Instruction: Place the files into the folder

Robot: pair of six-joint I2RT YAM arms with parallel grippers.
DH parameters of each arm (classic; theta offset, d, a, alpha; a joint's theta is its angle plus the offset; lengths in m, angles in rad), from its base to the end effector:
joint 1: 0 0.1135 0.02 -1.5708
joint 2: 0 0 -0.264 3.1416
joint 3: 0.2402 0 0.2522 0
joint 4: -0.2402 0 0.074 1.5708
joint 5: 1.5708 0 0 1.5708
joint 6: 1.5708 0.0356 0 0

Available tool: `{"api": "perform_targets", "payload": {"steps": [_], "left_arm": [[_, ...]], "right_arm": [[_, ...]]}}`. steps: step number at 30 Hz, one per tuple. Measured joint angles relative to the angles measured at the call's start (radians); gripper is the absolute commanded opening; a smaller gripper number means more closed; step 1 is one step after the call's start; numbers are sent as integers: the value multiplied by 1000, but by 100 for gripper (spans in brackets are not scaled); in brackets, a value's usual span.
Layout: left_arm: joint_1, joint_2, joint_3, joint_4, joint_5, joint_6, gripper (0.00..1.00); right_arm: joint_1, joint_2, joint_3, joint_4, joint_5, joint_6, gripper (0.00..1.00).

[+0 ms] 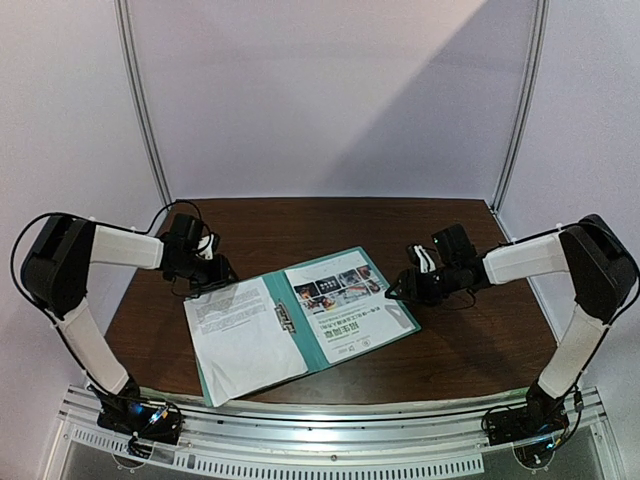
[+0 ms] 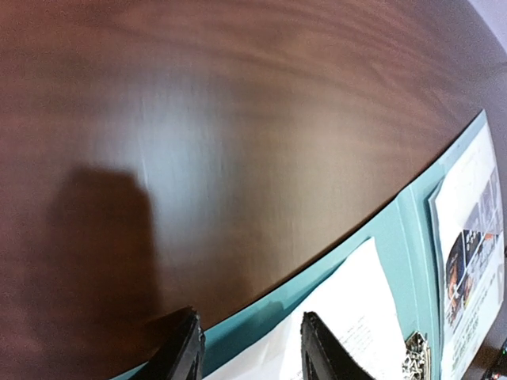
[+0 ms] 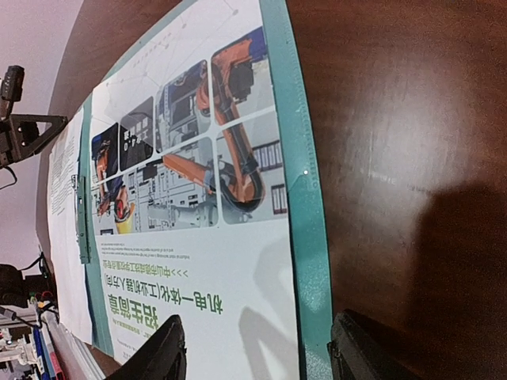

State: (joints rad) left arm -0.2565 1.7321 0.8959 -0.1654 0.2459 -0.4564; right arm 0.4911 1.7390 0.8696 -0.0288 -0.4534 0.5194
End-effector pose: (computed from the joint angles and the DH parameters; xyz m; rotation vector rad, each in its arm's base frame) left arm 0.3166 -0.0920 0.1411 -0.1681 2.6307 -0.5740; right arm 0.2873 0.1713 0.1424 -0.1729 2.6038 0.9651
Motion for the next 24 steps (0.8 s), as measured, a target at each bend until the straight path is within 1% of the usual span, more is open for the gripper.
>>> {"api": "perform_targets", "payload": {"steps": [8,11,13,18,19,22,24], "left_arm": [[-49,-140,-149,5,-5,-42,43],[-68,-196,-187,-21,-18,-58,47],[-77,-238,-207,-64,-29,-66,54],[-81,-351,-222,-202,-78,-96,77],[-82,-377,-220,-225,-87,-107,87],[-82,-458,-211,-293,-117,-129,95],[-82,-510,-202,-341,-135,-150,97]], "right_arm": [[37,-105,-111,-4,6,31,62],[40,-130,-131,-19,11,37,62],[40,-142,-135,-35,18,37,62],[41,-151,-130,-66,34,33,62],[41,-151,-126,-74,37,31,62],[42,-151,-120,-87,43,25,63],[44,-151,-114,-98,53,21,63]]}}
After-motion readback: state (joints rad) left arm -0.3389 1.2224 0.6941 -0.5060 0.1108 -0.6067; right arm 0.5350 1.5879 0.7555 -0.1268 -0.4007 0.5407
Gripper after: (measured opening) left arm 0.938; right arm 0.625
